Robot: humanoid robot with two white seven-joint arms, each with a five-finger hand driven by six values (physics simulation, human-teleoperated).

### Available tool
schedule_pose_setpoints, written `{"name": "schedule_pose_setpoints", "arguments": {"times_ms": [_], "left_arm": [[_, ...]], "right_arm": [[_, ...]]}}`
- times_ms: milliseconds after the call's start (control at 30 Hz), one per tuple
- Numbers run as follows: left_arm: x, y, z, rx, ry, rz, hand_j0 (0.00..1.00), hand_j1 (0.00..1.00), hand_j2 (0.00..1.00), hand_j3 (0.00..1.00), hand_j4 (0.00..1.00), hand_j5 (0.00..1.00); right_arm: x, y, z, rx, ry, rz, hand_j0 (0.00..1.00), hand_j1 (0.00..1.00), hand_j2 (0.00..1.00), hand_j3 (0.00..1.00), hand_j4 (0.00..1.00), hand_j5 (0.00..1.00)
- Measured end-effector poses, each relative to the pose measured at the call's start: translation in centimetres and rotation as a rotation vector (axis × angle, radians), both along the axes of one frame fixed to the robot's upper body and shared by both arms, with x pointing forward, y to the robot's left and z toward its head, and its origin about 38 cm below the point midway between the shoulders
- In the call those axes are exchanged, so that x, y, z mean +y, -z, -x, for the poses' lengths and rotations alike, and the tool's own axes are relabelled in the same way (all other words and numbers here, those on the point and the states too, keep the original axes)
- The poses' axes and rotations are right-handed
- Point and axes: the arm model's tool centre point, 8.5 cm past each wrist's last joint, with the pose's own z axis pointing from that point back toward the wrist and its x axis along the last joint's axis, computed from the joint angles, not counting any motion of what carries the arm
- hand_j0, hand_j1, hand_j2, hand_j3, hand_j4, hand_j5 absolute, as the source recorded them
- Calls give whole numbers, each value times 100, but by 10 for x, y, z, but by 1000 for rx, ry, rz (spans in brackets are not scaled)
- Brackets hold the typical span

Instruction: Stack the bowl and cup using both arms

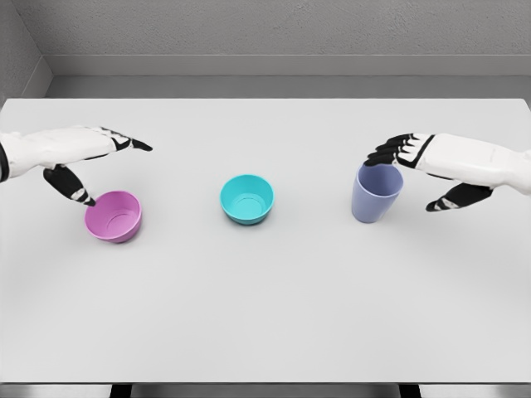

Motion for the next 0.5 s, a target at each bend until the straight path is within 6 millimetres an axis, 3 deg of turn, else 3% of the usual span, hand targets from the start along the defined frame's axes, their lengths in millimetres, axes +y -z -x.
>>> {"name": "schedule_pose_setpoints", "arguments": {"times_ms": [133,500], "left_arm": [[-2,8,9,18,41,-36,100,100,100,100,100,100],[0,27,18,70,59,-67,100,100,100,100,100,100]], "right_arm": [[1,-6,-4,9,8,-39,100,100,100,100,100,100],[-2,1,-11,49,53,-82,100,100,100,100,100,100]]}}
